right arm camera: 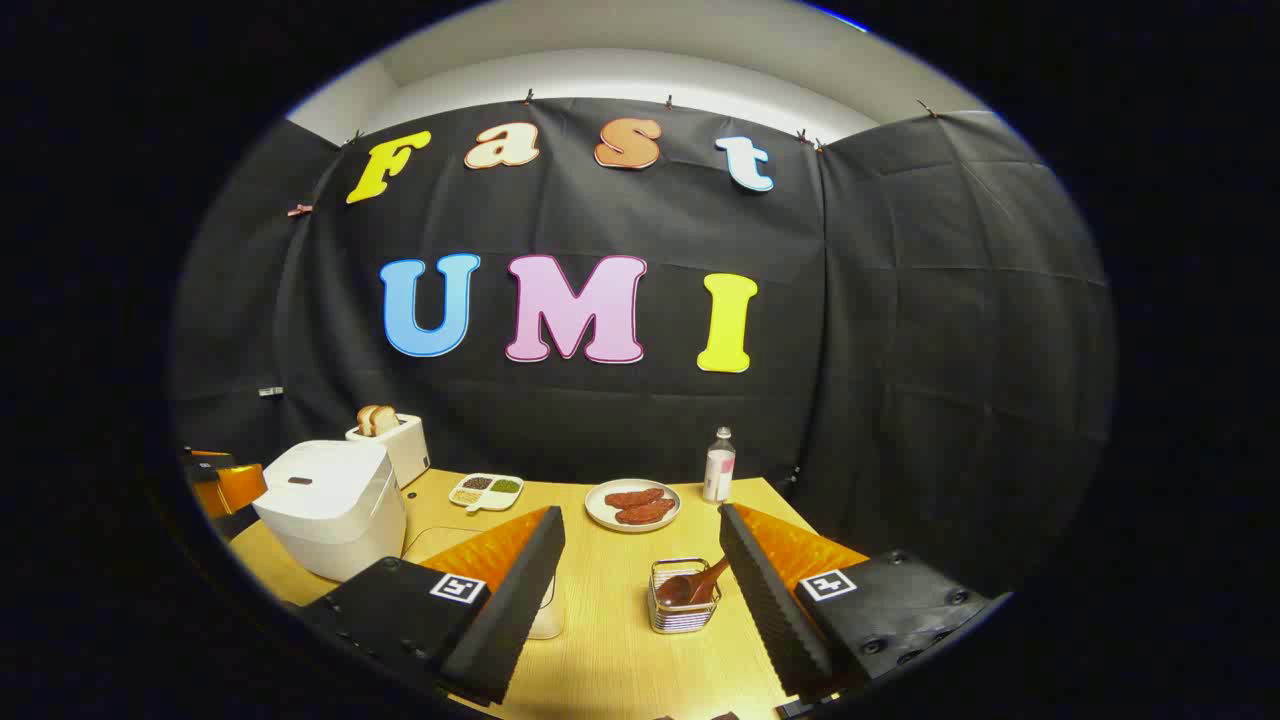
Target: Close the left gripper, press the button to open the rice cooker; take a wooden spoon from the chopstick holder with the right hand, scoop a spoonful of rice and pour it into the rice cooker, then put the wooden spoon back into the chopstick holder.
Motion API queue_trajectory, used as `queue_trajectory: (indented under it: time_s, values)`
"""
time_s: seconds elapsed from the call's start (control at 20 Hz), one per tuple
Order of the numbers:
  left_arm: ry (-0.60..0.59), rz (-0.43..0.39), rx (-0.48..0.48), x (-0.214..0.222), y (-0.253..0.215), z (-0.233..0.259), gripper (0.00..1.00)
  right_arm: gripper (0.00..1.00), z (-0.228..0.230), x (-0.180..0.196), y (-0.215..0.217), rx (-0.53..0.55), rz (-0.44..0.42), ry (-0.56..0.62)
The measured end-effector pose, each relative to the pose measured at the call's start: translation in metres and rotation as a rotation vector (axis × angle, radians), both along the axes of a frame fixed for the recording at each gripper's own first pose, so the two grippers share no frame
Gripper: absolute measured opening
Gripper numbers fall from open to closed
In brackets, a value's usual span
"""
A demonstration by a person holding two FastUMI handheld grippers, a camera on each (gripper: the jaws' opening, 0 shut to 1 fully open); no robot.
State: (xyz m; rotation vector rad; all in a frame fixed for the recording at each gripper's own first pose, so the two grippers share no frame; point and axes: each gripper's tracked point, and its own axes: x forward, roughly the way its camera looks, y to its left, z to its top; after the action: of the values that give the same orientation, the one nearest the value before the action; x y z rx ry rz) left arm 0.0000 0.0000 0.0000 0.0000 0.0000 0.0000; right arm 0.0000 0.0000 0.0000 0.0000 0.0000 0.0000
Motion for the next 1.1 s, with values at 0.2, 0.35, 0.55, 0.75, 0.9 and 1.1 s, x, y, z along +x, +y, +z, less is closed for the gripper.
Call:
queue_trajectory:
  time_s: [0.2, 0.35, 0.55, 0.75, 0.9, 1.1]
  values:
    - [0.019, -0.031, 0.021, 0.001, -0.007, -0.006, 0.96, 0.98, -0.016, 0.001, 0.011, 0.035, 0.032, 0.053]
    - [0.036, -0.036, 0.038, 0.005, -0.005, -0.01, 0.96, 0.98, -0.015, -0.003, 0.016, 0.021, 0.059, 0.053]
    - [0.031, -0.034, 0.036, 0.008, -0.005, -0.007, 0.95, 0.98, -0.016, 0.001, 0.015, 0.023, 0.059, 0.054]
    - [0.01, -0.023, 0.048, 0.014, 0.0, 0.0, 0.95, 0.98, -0.013, 0.006, 0.015, 0.023, 0.054, 0.05]
    - [-0.008, -0.01, 0.06, 0.019, 0.008, 0.008, 0.95, 0.98, -0.008, 0.009, 0.012, 0.012, 0.041, 0.035]
    - [-0.041, 0.051, 0.079, 0.03, 0.027, 0.027, 0.95, 0.98, -0.005, 0.014, 0.008, 0.023, 0.031, 0.023]
